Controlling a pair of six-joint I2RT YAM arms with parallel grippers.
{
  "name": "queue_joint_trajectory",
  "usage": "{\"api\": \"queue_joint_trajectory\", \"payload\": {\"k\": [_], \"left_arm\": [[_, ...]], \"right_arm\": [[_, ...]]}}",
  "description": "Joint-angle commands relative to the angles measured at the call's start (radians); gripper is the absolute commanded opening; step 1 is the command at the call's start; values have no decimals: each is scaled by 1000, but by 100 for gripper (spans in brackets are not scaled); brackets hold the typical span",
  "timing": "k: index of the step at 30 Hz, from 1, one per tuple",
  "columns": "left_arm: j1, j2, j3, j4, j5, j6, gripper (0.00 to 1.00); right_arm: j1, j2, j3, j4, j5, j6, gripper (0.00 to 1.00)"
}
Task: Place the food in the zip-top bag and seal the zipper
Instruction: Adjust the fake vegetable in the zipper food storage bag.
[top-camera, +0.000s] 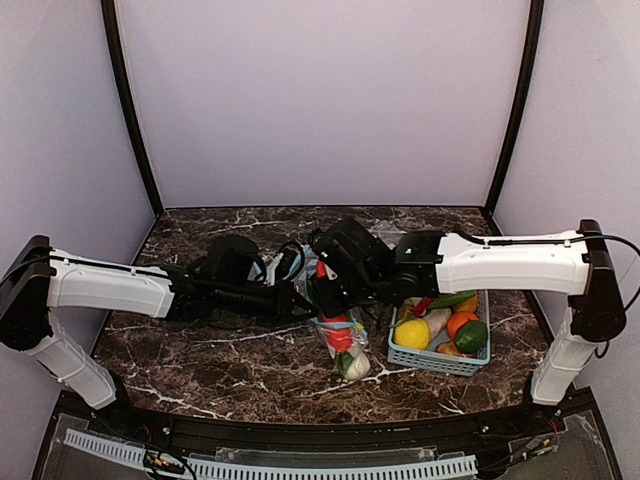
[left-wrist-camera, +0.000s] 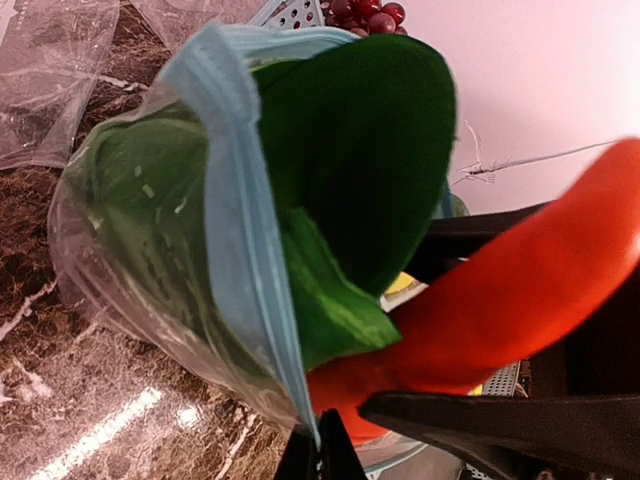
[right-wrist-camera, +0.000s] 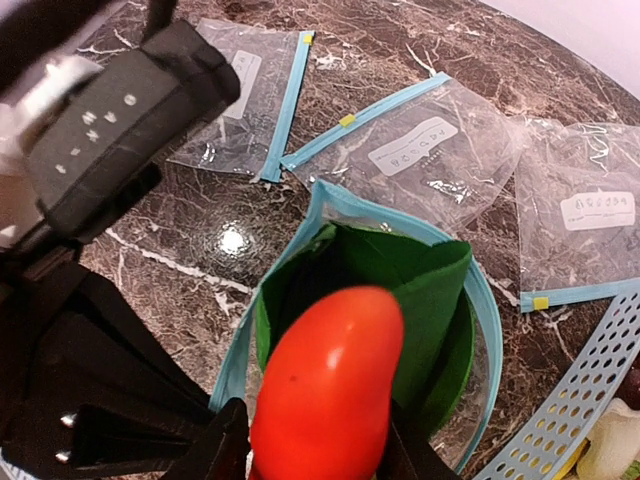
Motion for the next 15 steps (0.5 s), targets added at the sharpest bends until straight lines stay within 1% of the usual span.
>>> {"api": "queue_joint_trajectory", "payload": {"k": [1, 7, 13, 15], "left_arm": [[-3, 0, 30, -24, 13, 49, 1], [-3, 11, 47, -25, 20, 102, 1], [-2, 26, 66, -45, 34, 178, 1], [-1, 27, 70, -75, 21, 207, 1]], "right_arm": [[-12, 52, 9, -10, 17, 17, 42], [-27, 87, -53, 45, -57, 34, 35], [-65, 49, -184, 231, -297, -19, 27], [-74, 28, -216, 261, -358, -36, 23]]}}
